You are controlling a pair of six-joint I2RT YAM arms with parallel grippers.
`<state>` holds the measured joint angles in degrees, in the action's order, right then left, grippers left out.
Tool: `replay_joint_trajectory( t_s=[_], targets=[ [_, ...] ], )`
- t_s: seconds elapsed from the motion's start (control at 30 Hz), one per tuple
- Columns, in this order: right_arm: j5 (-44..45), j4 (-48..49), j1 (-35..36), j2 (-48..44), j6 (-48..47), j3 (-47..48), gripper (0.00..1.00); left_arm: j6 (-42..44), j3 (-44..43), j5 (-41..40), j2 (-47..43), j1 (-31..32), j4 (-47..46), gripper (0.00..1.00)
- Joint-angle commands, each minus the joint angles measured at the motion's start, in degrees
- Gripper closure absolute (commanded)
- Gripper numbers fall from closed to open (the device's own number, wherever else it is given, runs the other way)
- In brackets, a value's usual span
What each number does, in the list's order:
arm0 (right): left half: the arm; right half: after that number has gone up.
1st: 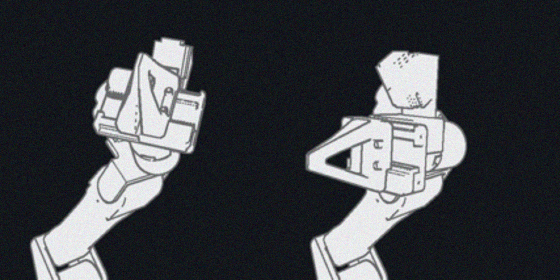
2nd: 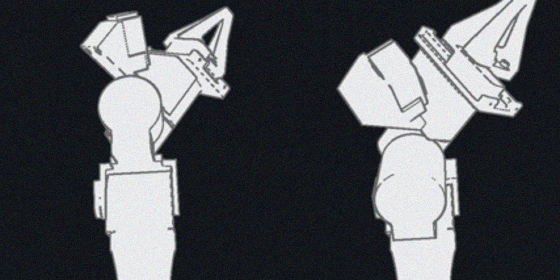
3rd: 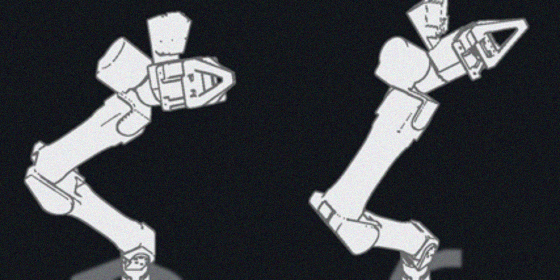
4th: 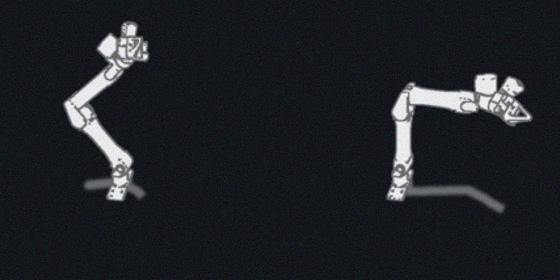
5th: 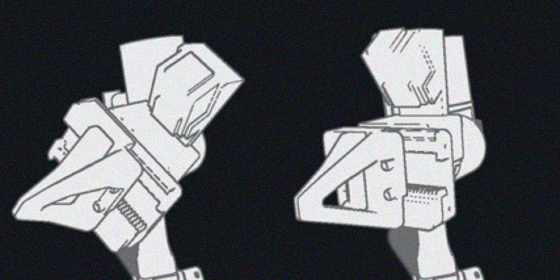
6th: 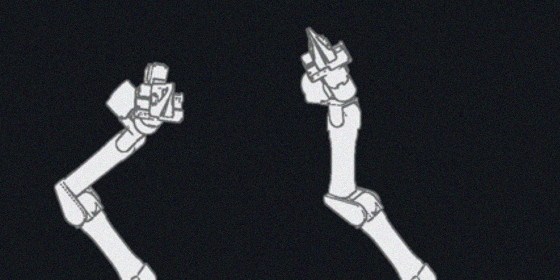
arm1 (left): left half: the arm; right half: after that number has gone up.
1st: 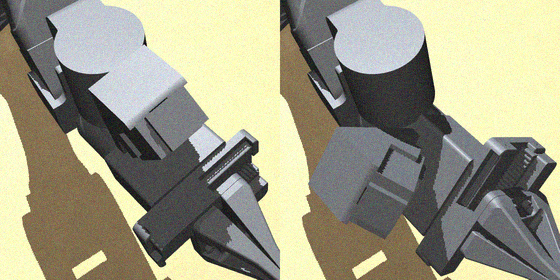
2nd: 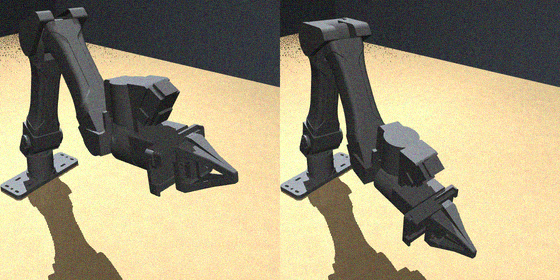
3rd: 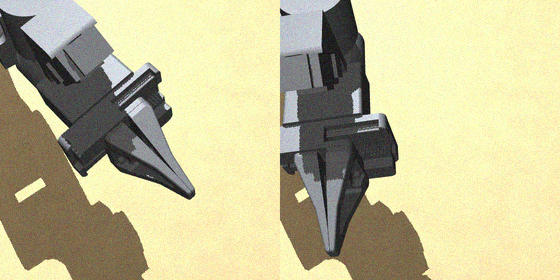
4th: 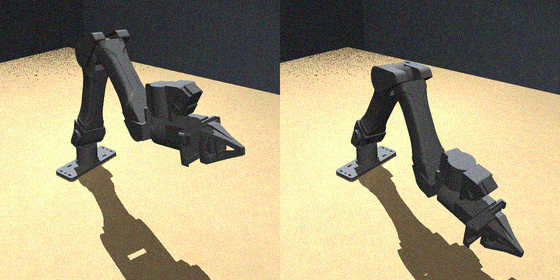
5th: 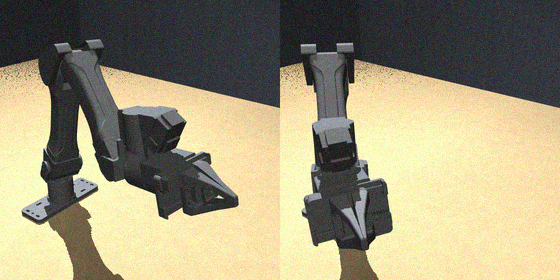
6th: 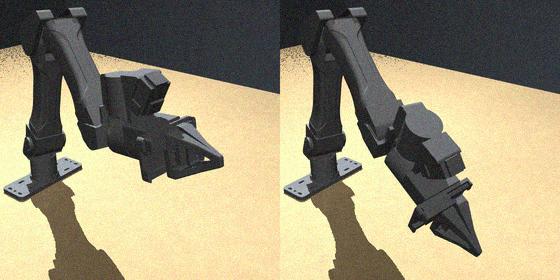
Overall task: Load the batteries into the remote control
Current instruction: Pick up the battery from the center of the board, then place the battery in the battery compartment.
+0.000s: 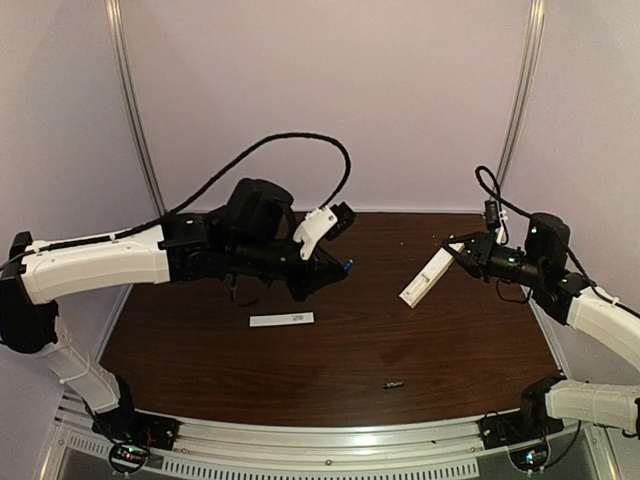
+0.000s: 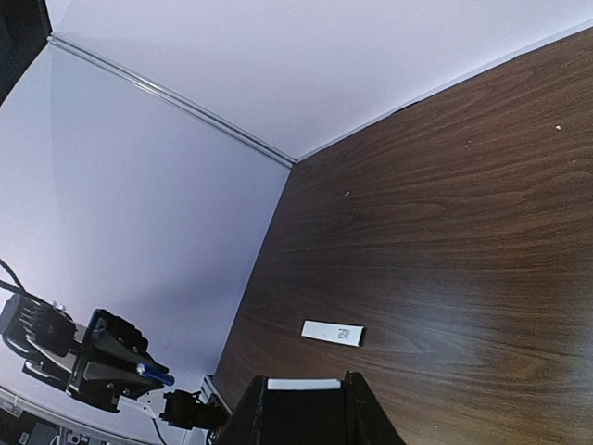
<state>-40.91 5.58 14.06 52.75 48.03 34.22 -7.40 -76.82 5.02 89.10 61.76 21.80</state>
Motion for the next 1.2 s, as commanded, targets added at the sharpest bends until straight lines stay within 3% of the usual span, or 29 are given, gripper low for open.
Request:
replay_joint_trajectory(
  t_s=[0.0, 0.43, 1.17],
  targets=[
    [0.5, 6.6, 4.7, -0.3, 4.6, -0.7, 1.00, 1.0, 2.3, 2.6, 0.0, 0.8, -13.2, 1.00],
    [7.6, 8.8, 17.5, 3.8, 4.6, 0.7, 1.00, 2.9, 3.4, 2.5, 1.9, 5.5, -20.0, 1.00],
    [12.8, 6.6, 19.1, 5.9, 9.6, 1.3, 1.00, 0.1, 0.0, -3.6, 10.3, 6.5, -17.2, 0.99]
  ],
)
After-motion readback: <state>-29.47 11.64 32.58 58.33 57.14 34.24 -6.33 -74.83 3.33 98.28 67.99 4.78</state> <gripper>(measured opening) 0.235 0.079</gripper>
